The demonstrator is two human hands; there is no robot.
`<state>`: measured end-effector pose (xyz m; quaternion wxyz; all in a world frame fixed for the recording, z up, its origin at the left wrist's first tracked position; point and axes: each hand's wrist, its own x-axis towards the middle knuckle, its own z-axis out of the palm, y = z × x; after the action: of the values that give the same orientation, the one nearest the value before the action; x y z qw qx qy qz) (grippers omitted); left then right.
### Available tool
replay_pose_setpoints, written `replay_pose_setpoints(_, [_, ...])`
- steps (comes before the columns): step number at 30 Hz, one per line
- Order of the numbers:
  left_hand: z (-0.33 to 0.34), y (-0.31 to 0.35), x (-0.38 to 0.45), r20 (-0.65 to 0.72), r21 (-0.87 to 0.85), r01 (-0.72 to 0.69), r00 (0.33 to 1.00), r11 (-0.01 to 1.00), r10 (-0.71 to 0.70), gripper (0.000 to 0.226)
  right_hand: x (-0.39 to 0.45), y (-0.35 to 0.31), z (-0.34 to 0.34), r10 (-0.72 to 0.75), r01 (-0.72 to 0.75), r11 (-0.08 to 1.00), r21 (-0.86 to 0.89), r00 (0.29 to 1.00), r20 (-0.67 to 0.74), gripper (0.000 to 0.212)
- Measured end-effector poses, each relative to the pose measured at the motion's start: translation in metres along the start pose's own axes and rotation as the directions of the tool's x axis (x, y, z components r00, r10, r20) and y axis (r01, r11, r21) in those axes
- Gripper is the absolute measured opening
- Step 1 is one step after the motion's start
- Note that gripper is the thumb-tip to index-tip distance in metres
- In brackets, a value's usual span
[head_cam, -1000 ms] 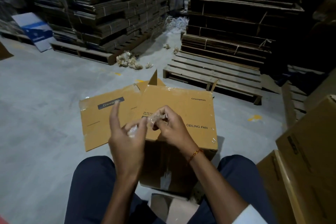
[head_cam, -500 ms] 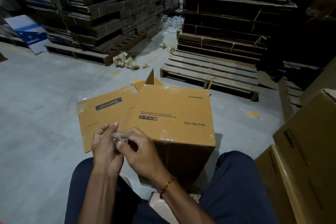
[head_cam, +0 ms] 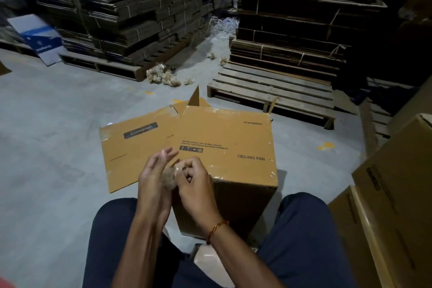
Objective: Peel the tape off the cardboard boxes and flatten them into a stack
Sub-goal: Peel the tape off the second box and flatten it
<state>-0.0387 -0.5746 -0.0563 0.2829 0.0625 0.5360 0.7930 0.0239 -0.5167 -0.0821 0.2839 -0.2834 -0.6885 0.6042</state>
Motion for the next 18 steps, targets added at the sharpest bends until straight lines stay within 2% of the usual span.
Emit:
replay_pose_setpoints(3, [0.002, -0.001, 0.002, 0.044, 0.345, -0.061, 0.998, 0.937, 0.049, 0.026, 0.003, -0.003, -0.007, -0.127, 0.143, 0.93, -0.338, 0.99, 0.067, 0.026])
replay_pose_setpoints(5, [0.001, -0.002, 0.003, 0.06, 0.408, -0.068, 0.997, 0.91, 0.047, 0.016, 0.002, -0.006, -0.01, -0.111, 0.121, 0.923, -0.365, 0.993, 0.048, 0.024])
replay_pose_setpoints(6, [-0.001, -0.005, 0.004, 0.071, 0.395, -0.075, 0.996, 0.916, 0.05, 0.013, 0.001, -0.006, -0.012, -0.08, 0.087, 0.943, -0.321, 0.996, 0.037, 0.021])
replay_pose_setpoints(8, [-0.003, -0.007, 0.004, 0.068, 0.392, -0.1, 0.995, 0.915, 0.08, 0.016, 0.0, -0.011, -0.014, 0.057, -0.046, 0.991, -0.126, 0.995, 0.084, 0.023])
replay_pose_setpoints(10, [-0.007, -0.006, 0.007, -0.007, 0.342, -0.113, 0.992, 0.933, 0.123, 0.027, -0.003, -0.017, -0.019, 0.144, -0.184, 0.974, 0.133, 0.953, 0.265, 0.037])
replay_pose_setpoints(12, [-0.019, 0.003, 0.016, -0.159, 0.149, -0.083, 0.981, 0.985, 0.107, 0.031, -0.006, -0.018, -0.031, 0.131, -0.241, 0.938, 0.251, 0.913, 0.387, 0.061])
replay_pose_setpoints(13, [-0.028, 0.011, 0.021, -0.214, 0.043, -0.078, 0.973, 0.996, 0.085, 0.032, -0.008, -0.016, -0.041, 0.095, -0.191, 0.957, 0.22, 0.919, 0.383, 0.064])
replay_pose_setpoints(14, [-0.038, 0.018, 0.025, -0.25, -0.013, -0.089, 0.965, 0.996, 0.083, 0.035, -0.008, -0.011, -0.052, 0.034, -0.076, 0.991, 0.113, 0.943, 0.332, 0.058])
replay_pose_setpoints(15, [-0.047, 0.022, 0.028, -0.262, -0.004, -0.101, 0.96, 0.995, 0.096, 0.036, -0.007, -0.005, -0.065, -0.064, 0.09, 0.992, -0.092, 0.967, 0.248, 0.048])
replay_pose_setpoints(16, [-0.054, 0.025, 0.031, -0.266, 0.032, -0.107, 0.958, 0.994, 0.111, 0.034, -0.004, 0.003, -0.078, -0.19, 0.242, 0.91, -0.336, 0.965, 0.181, 0.04])
replay_pose_setpoints(17, [-0.058, 0.025, 0.034, -0.262, 0.099, -0.105, 0.957, 0.99, 0.127, 0.026, -0.001, 0.011, -0.089, -0.283, 0.322, 0.777, -0.54, 0.946, 0.157, 0.036])
replay_pose_setpoints(18, [-0.059, 0.024, 0.037, -0.258, 0.168, -0.091, 0.957, 0.982, 0.133, 0.014, 0.003, 0.017, -0.097, -0.32, 0.34, 0.67, -0.66, 0.934, 0.157, 0.038])
